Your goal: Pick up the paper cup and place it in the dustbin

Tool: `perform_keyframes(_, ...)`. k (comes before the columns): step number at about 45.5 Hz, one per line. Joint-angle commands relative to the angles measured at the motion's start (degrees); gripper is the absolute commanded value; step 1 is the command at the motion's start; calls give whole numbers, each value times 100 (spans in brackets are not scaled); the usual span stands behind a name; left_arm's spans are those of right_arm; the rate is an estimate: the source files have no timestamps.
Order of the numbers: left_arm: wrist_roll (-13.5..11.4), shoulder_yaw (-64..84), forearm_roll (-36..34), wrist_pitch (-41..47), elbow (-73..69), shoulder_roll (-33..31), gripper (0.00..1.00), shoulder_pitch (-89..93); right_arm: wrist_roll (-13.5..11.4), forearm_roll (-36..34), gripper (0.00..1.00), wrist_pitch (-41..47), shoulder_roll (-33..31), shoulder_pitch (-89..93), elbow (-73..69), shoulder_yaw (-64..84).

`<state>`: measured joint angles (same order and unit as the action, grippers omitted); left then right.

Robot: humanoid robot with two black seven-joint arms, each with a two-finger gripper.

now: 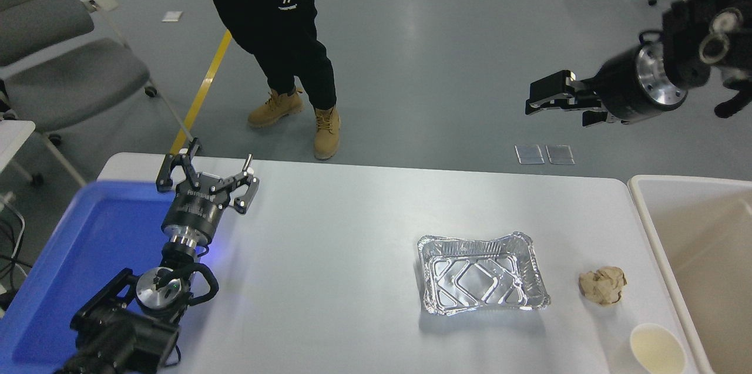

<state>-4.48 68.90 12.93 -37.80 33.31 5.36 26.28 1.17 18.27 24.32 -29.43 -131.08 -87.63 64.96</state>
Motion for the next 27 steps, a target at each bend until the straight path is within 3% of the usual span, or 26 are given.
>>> perform_keyframes(1, 0, 0, 8, 9, 0, 0, 99, 0, 331, 81, 100, 477, 359, -1217, -1080, 869)
perform_keyframes(18, 0, 0, 8, 9, 0, 0, 99, 0, 331, 239, 100, 1830, 412, -1886, -1237, 1124)
perform_keyframes(27, 0, 0, -1, 9, 0, 0, 99, 0, 305, 239, 100, 2068, 78, -1939, -1237, 1308)
